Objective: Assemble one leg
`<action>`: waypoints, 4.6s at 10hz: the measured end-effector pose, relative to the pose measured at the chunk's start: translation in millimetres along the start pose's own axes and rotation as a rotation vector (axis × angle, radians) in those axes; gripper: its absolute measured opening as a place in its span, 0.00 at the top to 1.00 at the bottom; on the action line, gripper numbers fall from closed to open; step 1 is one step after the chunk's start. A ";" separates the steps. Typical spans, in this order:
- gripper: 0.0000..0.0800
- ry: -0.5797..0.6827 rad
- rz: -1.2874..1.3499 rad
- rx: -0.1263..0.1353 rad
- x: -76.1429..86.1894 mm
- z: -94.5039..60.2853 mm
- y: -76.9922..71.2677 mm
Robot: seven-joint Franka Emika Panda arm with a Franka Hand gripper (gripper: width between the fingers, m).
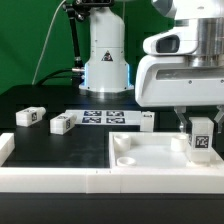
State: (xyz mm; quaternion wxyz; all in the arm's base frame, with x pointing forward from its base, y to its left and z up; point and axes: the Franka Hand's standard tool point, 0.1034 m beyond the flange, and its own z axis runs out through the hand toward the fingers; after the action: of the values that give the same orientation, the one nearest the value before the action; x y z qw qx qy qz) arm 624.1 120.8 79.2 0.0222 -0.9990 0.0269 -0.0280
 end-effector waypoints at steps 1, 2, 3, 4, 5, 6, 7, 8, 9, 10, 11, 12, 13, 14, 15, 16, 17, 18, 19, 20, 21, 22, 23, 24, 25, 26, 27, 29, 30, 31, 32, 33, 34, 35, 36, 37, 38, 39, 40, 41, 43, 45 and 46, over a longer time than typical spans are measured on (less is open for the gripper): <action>0.63 0.000 0.032 0.000 0.1 0.0 0.4; 0.63 0.000 0.035 -0.001 0.7 -0.1 2.8; 0.63 0.000 0.146 0.005 0.8 -0.2 2.3; 0.63 0.001 0.296 0.014 0.2 0.7 2.4; 0.63 0.001 0.424 0.023 0.1 1.5 3.4; 0.63 0.000 0.537 0.029 0.0 1.8 4.0; 0.63 0.003 0.635 0.029 0.0 2.0 4.1; 0.63 0.004 0.767 0.031 -0.5 2.4 4.0; 0.63 0.006 0.867 0.031 -0.8 2.7 3.3; 0.63 0.005 1.025 0.030 -1.4 2.8 2.6; 0.63 0.003 1.151 0.029 -2.7 3.0 -0.1; 0.63 0.002 1.217 0.028 -3.7 3.2 -3.2; 0.63 0.001 1.329 0.029 -3.9 3.2 -4.2; 0.63 0.001 1.401 0.029 -4.0 3.3 -4.5; 0.63 -0.003 1.514 0.032 -4.2 3.6 -5.2; 0.63 0.000 1.564 0.030 -4.2 3.6 -5.3; 0.63 -0.008 1.650 0.036 -4.2 3.8 -5.1; 0.54 -0.013 1.697 0.040 -4.4 3.8 -6.1; 0.54 -0.013 1.657 0.040 -4.6 3.9 -6.8; 0.33 -0.012 1.603 0.040 -4.5 3.9 -6.5; 0.33 -0.010 1.537 0.040 -4.3 3.8 -5.9; 0.22 -0.007 1.424 0.039 -4.2 3.7 -6.1; 0.19 -0.004 1.291 0.039 -4.0 3.4 -6.2; 0.19 -0.001 1.184 0.036 -3.8 3.1 -6.8; 0.19 0.003 1.037 0.031 -3.8 2.8 -8.2; 0.19 0.003 0.928 0.032 -4.1 2.8 -9.8; 0.19 0.007 0.803 0.030 -3.9 2.8 -9.2; 0.19 0.012 0.545 0.021 -3.7 3.4 -7.2; 0.19 0.013 0.428 0.019 -3.2 3.4 -4.9; 0.19 0.014 0.346 0.018 -3.1 3.6 -3.6; 0.19 0.014 0.286 0.015 -3.6 4.3 -2.2; 0.19 0.016 0.209 0.008 -3.7 4.3 -2.3; 0.22 0.017 0.212 0.008 -3.6 4.3 -1.8; 0.38 0.017 0.213 0.008 -3.6 4.3 -1.8; 0.38 0.016 0.213 0.008 -3.6 4.3 -1.8; 0.61 0.017 0.214 0.006 -3.2 4.1 -0.4; 0.63 0.017 0.219 0.005 -3.2 4.3 0.9; 0.63 0.017 0.248 0.005 -3.2 4.3 1.6; 0.63 0.017 0.259 0.005 -2.9 4.2 2.7; 0.63 0.016 0.294 0.006 -3.1 4.4 2.8; 0.64 0.018 0.562 0.019 -4.1 5.7 2.3; 0.64 0.020 0.797 0.022 -3.9 5.9 2.3; 0.63 0.019 0.895 0.023 -3.8 6.1 2.3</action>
Offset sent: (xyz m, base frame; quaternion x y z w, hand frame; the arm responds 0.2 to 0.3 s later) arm -0.0028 -0.0043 0.0007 0.0083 0.0153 0.3016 0.9533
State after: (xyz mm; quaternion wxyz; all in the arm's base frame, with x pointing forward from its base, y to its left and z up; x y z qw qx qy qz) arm 620.5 118.9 72.9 0.0429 -0.8884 0.4563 -0.0253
